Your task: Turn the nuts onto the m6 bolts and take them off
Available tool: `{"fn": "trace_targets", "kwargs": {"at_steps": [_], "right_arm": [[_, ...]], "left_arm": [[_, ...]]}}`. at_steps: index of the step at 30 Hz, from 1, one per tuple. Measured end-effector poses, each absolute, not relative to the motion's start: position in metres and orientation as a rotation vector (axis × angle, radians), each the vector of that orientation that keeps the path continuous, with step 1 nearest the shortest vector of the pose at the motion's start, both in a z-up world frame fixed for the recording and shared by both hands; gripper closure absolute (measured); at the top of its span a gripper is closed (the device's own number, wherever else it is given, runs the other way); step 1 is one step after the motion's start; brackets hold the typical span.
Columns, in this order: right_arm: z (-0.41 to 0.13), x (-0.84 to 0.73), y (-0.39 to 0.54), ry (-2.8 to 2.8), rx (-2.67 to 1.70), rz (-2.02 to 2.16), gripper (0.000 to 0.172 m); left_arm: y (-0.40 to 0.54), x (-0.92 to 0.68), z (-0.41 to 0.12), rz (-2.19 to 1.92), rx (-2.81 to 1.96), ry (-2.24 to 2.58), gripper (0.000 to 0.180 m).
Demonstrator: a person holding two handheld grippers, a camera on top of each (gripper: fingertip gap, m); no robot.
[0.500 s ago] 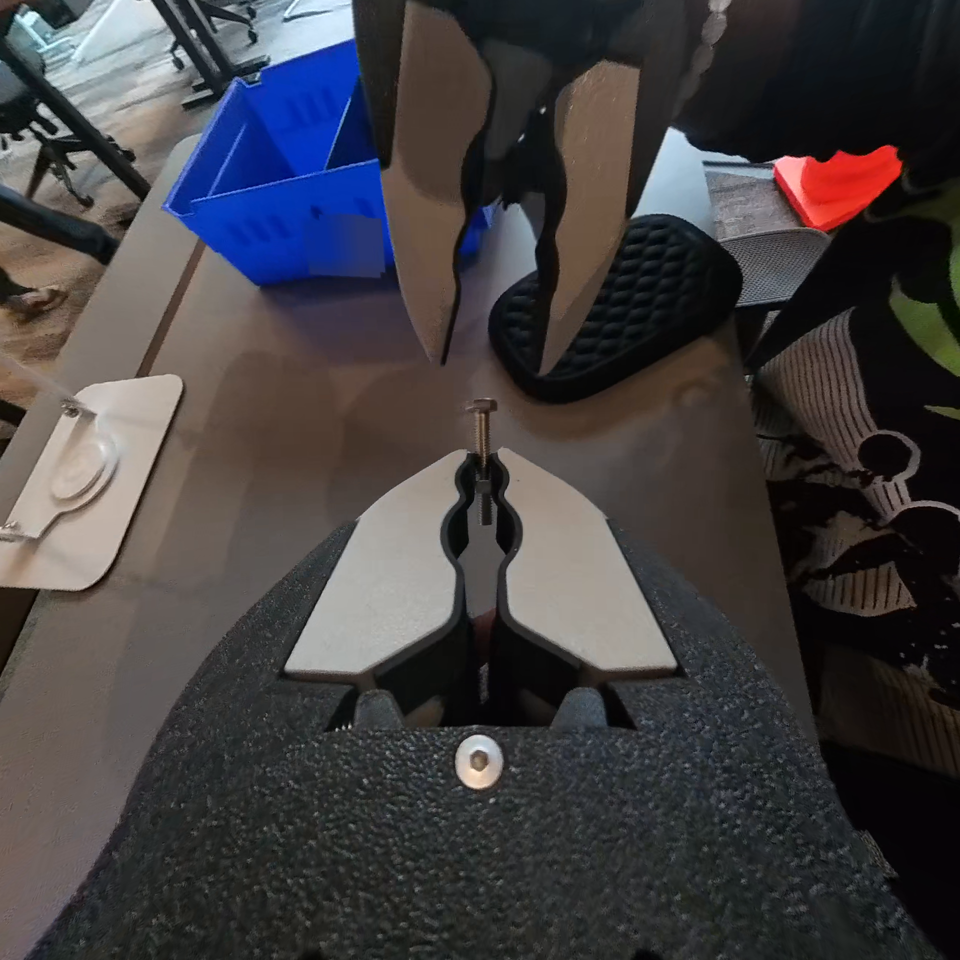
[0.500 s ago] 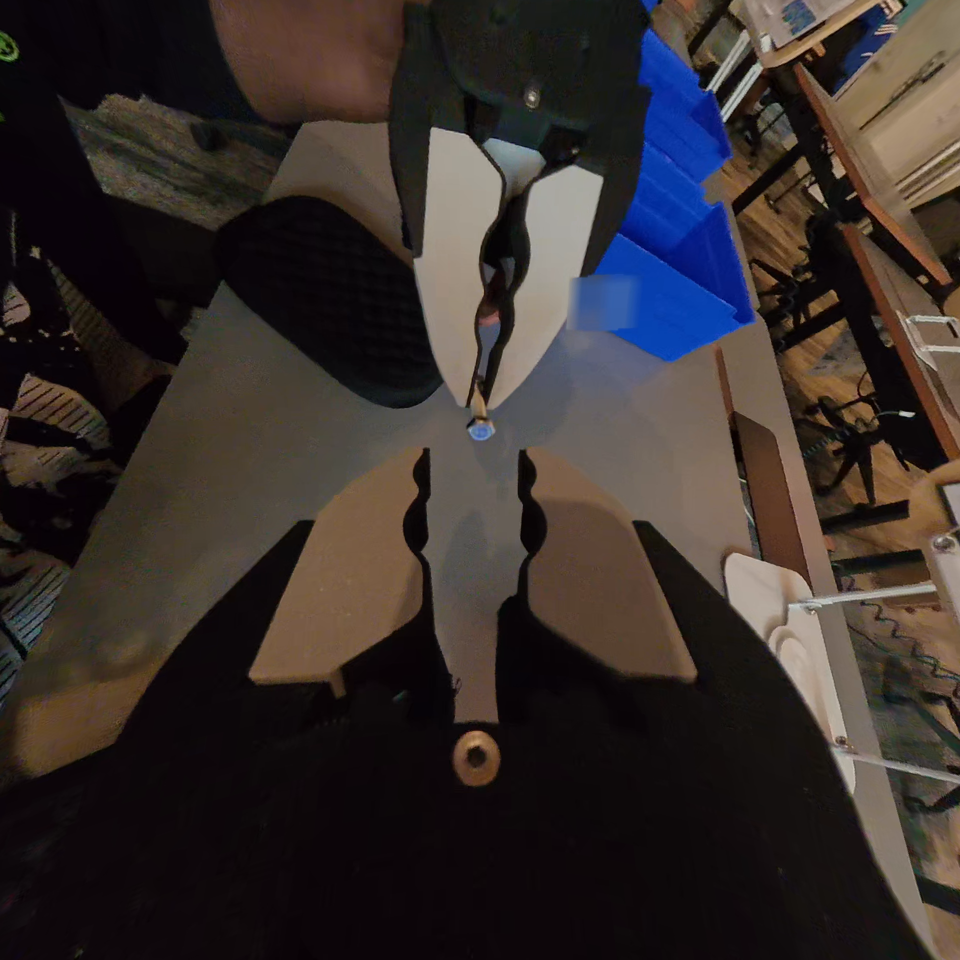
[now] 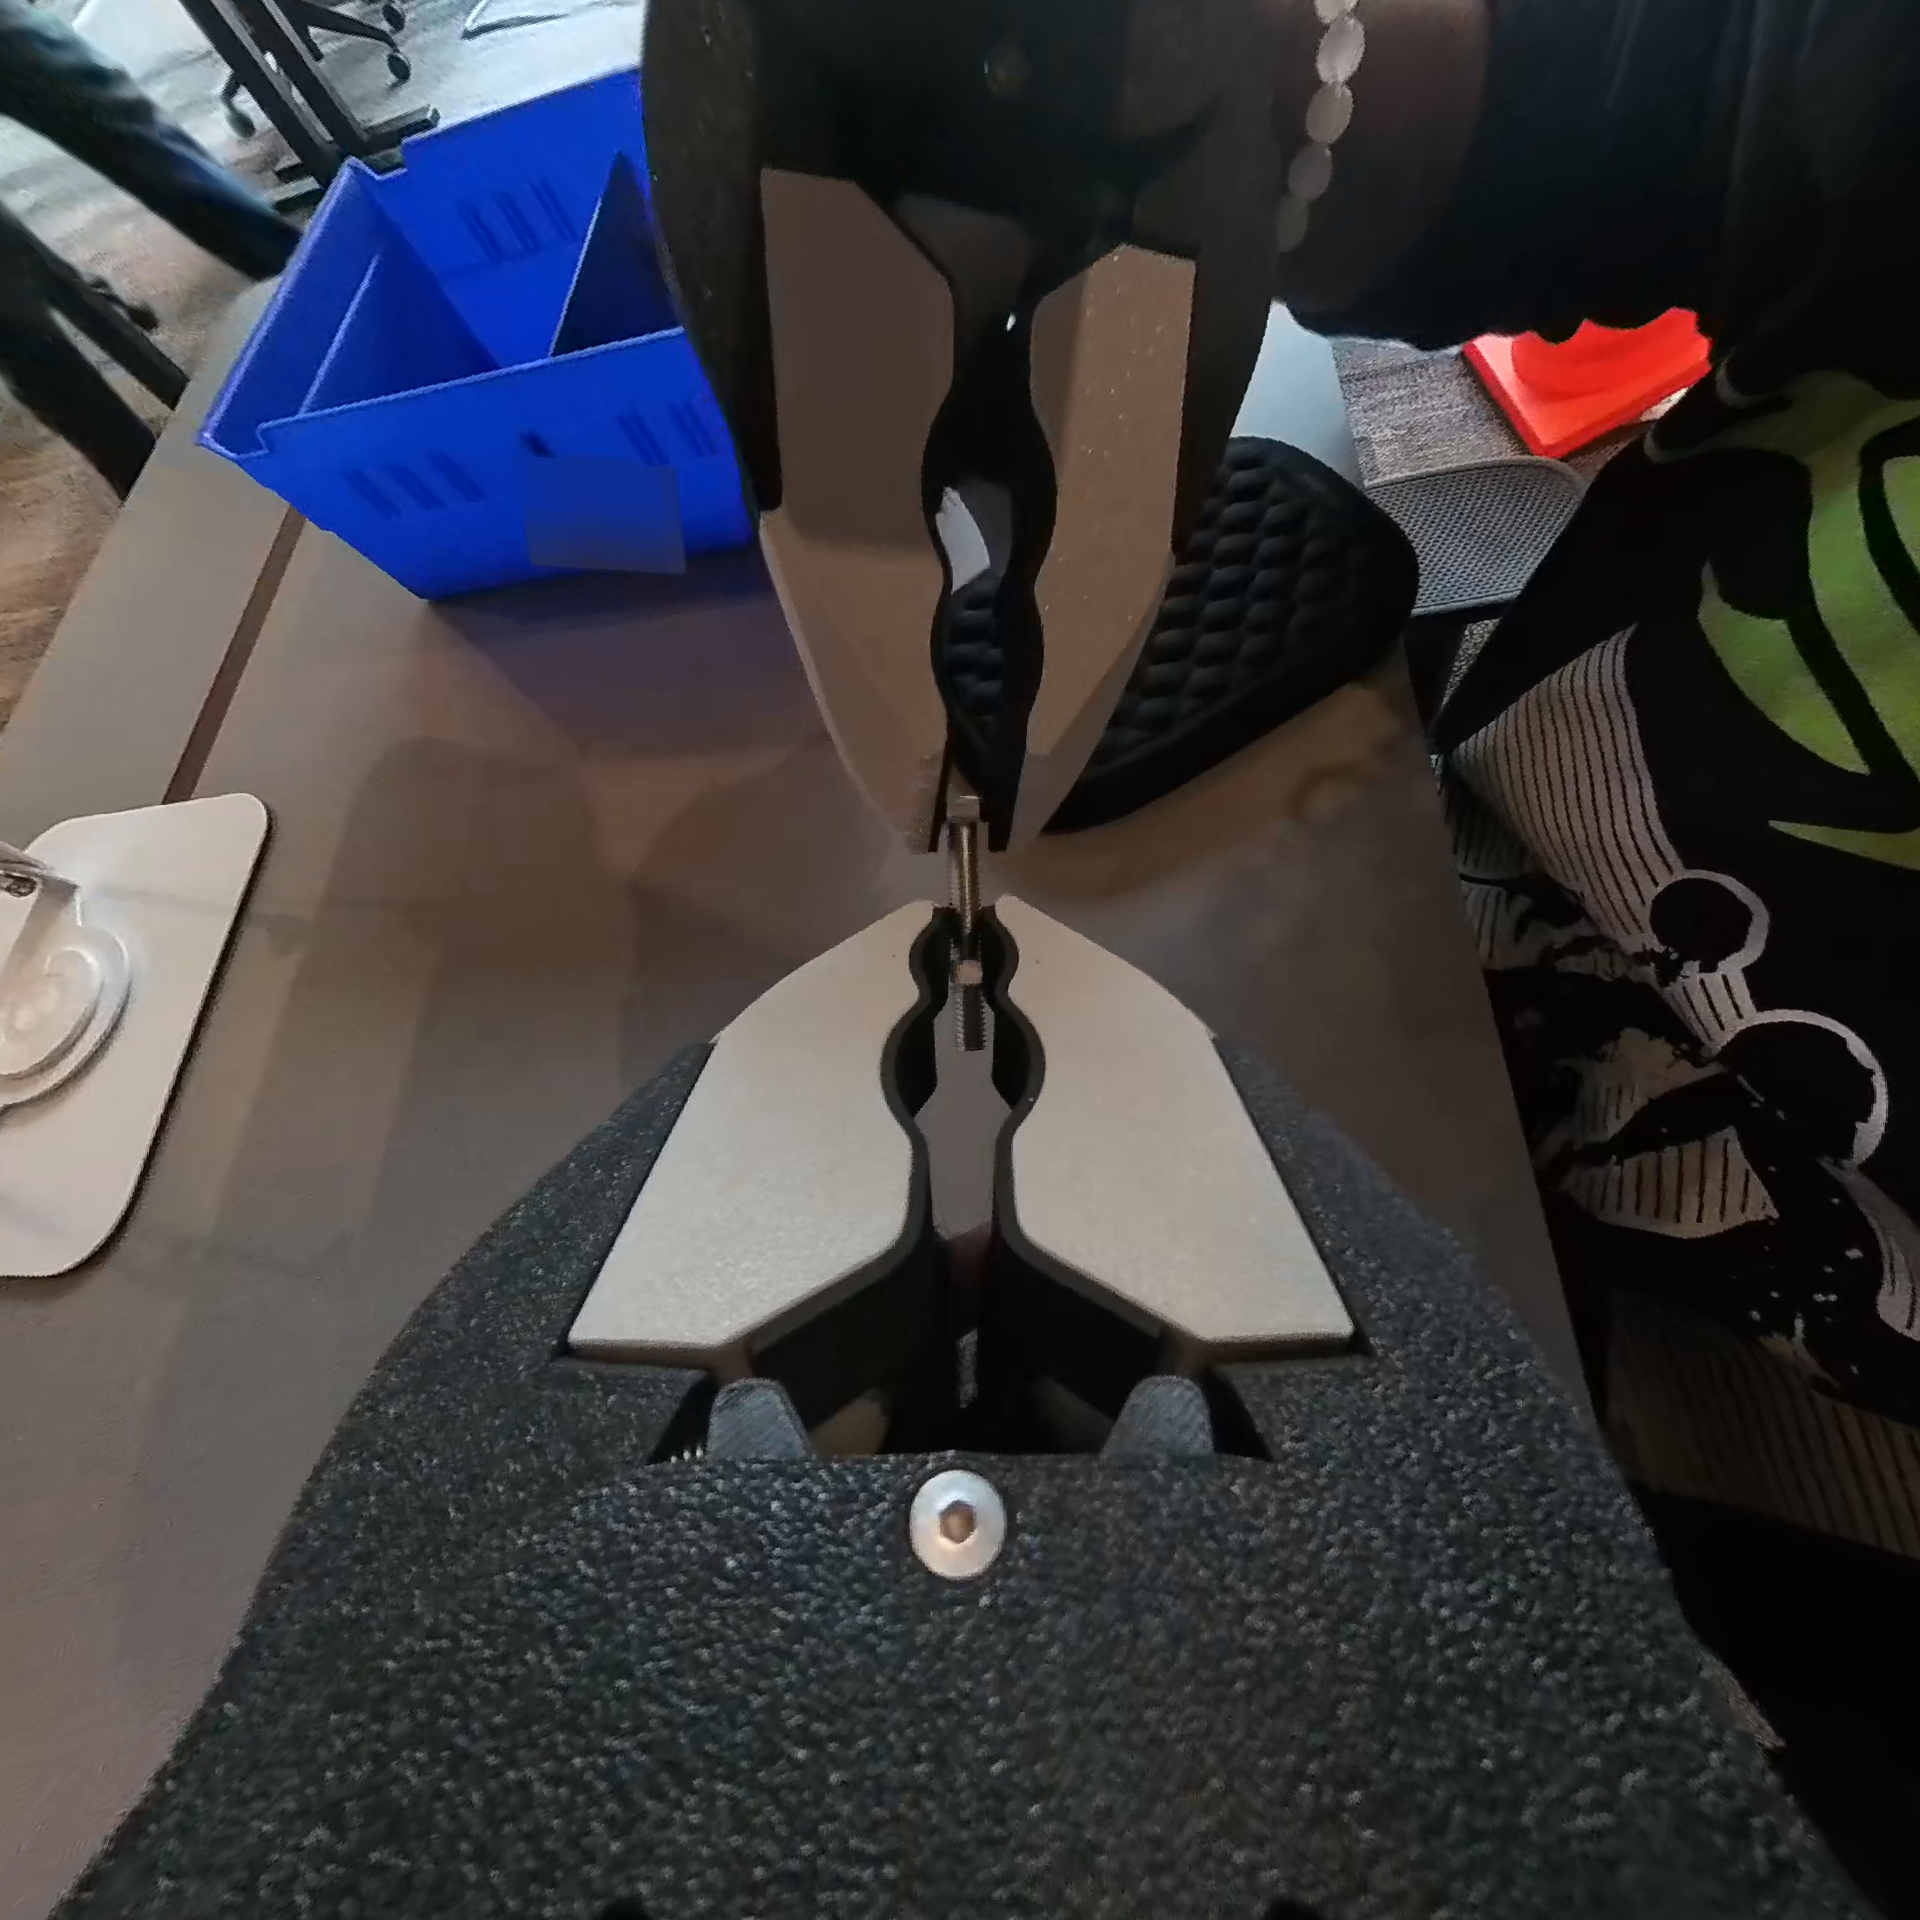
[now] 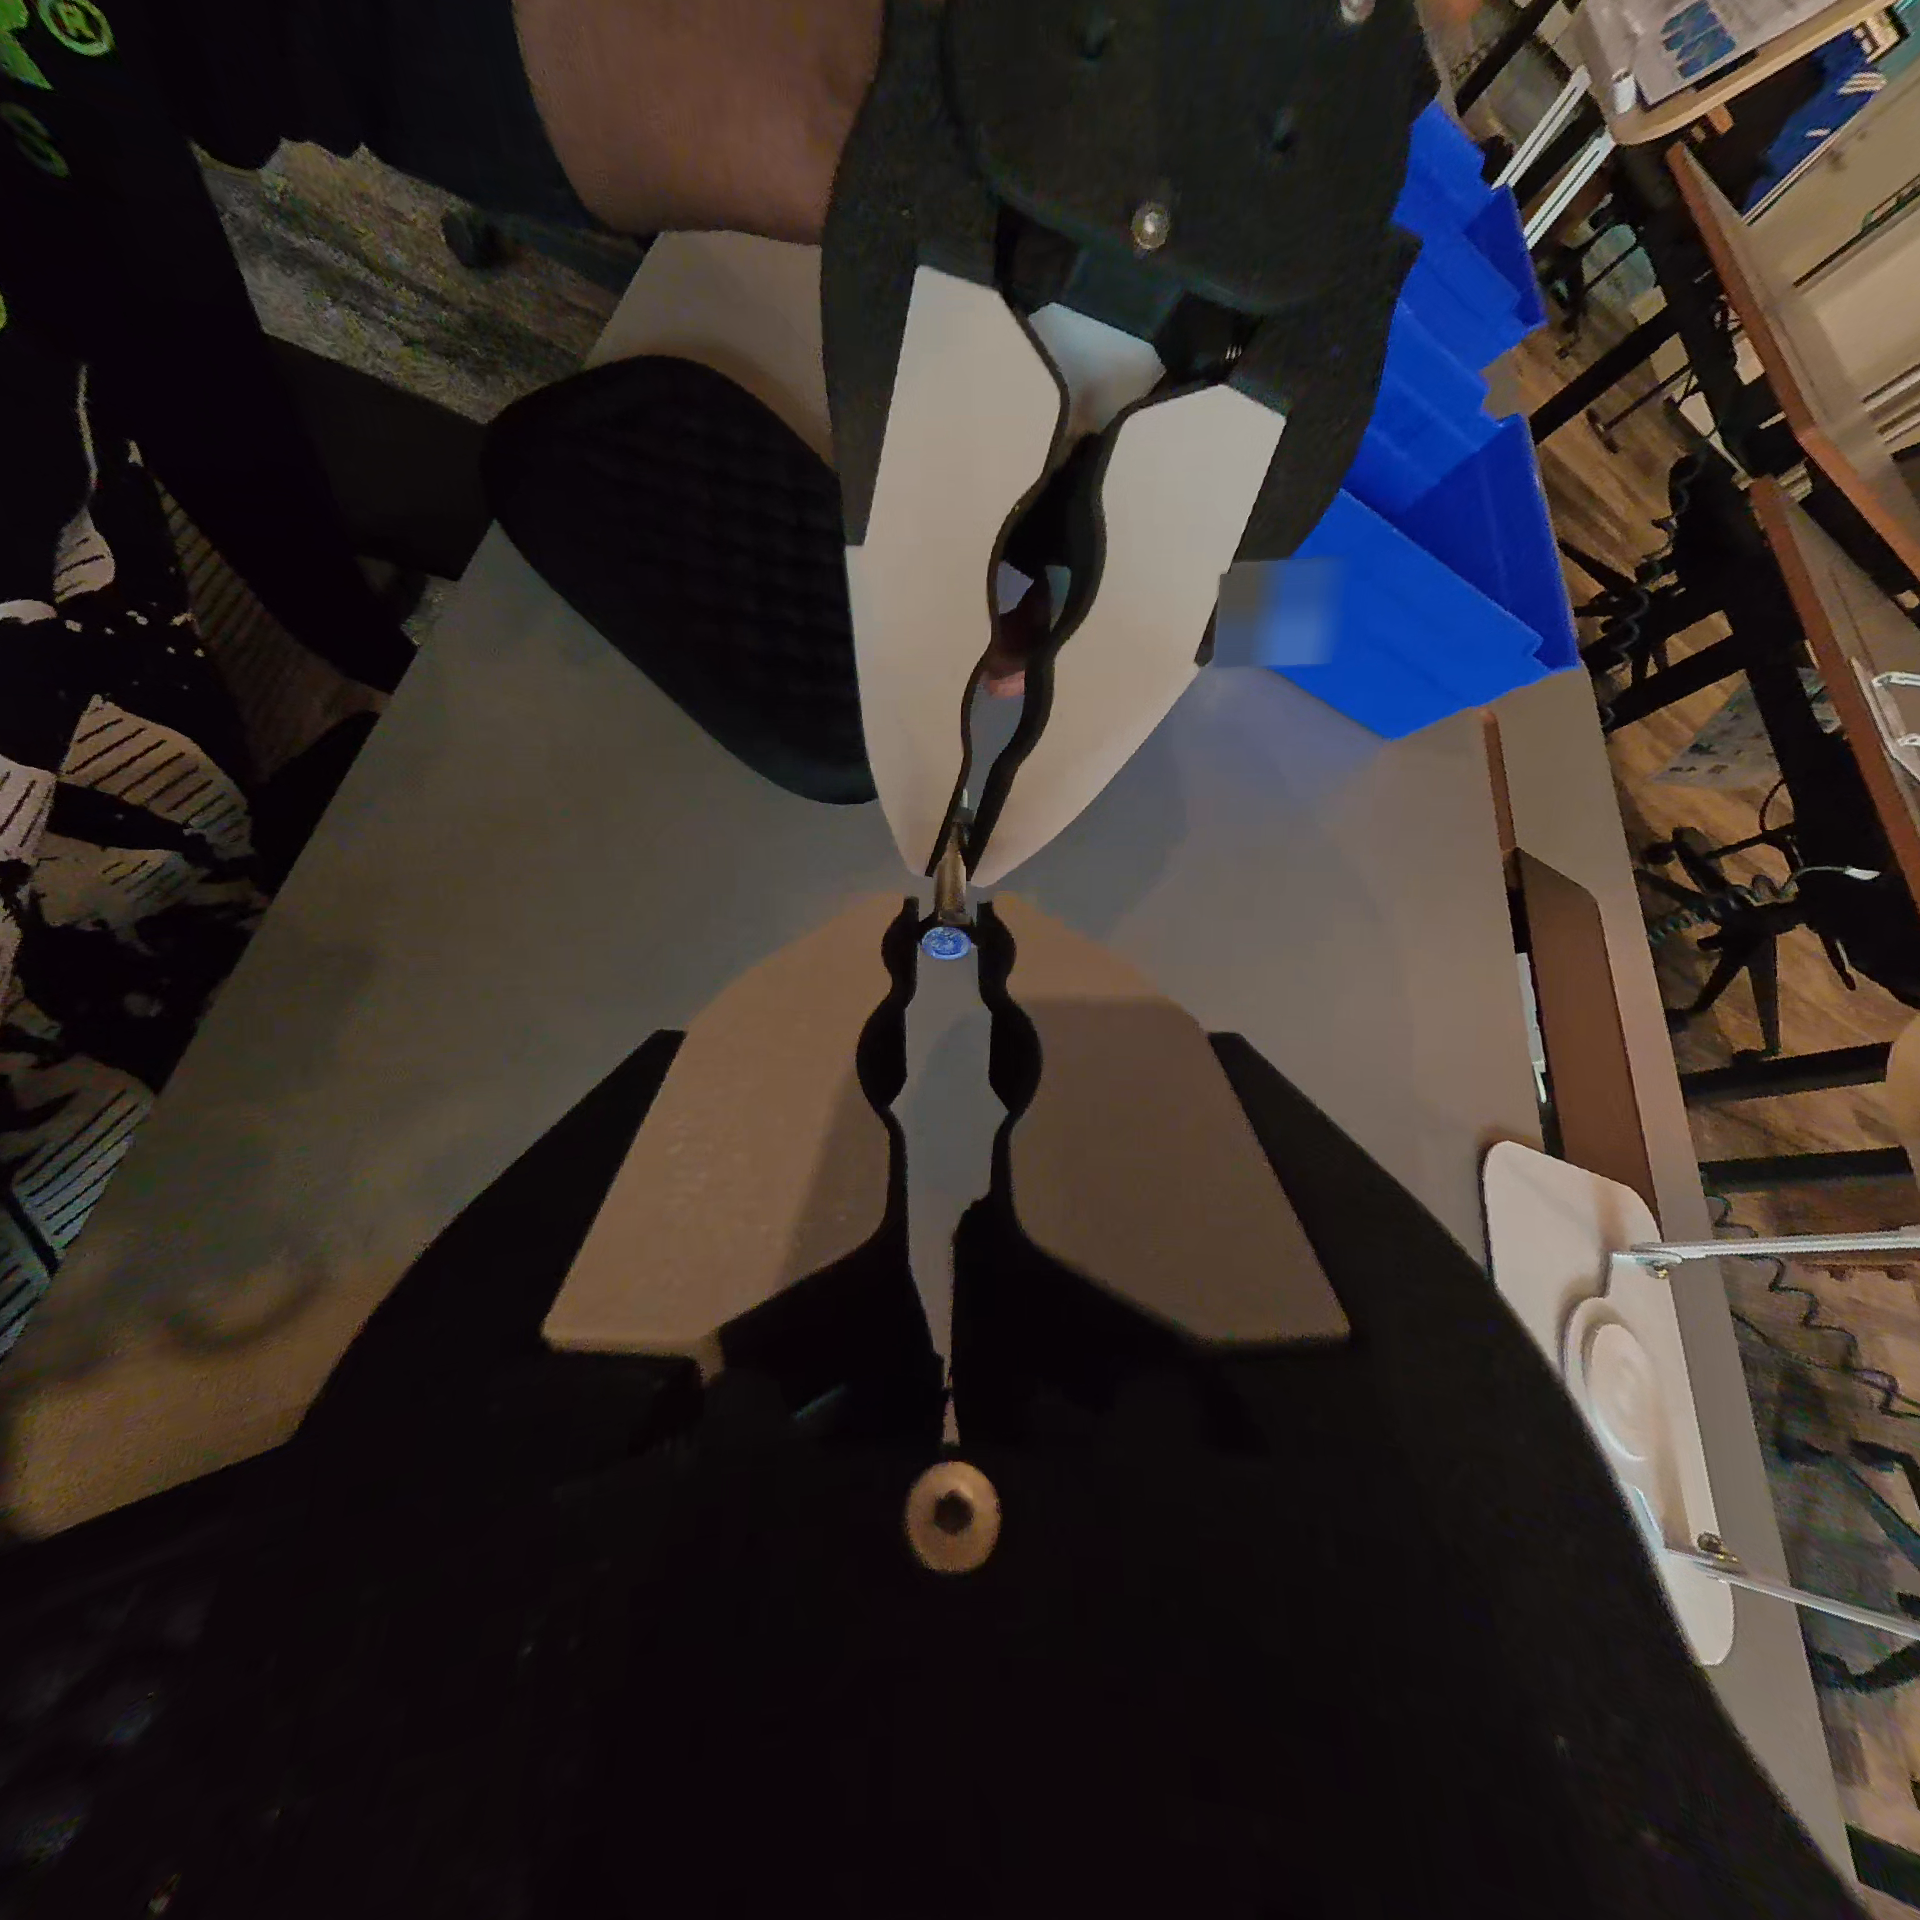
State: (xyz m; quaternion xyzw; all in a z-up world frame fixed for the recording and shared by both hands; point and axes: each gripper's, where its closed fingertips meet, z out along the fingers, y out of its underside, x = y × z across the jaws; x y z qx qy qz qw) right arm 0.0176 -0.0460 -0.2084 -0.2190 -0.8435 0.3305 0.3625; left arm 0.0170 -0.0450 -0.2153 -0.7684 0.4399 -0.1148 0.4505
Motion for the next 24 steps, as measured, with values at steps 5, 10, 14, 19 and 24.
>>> {"fn": "trace_targets", "kwargs": {"at_steps": [5,10,14,19,24], "right_arm": [[-0.200,0.020,-0.044,-2.118,-0.582,0.911,0.162],[-0.178,0.020,-0.034,-1.907,-0.682,1.121,0.162],[-0.156,0.022,-0.026,-1.701,-0.736,1.395,0.162],[-0.134,0.027,-0.026,-1.520,-0.719,1.670,0.162],[-0.126,0.032,-0.031,-1.430,-0.698,1.856,0.163]], "left_arm": [[-0.043,0.018,-0.205,-0.322,-1.833,1.017,0.168],[-0.037,0.004,-0.170,-0.309,-1.617,0.811,0.135],[-0.044,-0.009,-0.134,-0.495,-1.352,0.531,0.147],[-0.043,-0.008,-0.138,-0.639,-1.258,0.375,0.153],[-0.043,0.003,-0.132,-0.730,-1.166,0.331,0.155]]}}
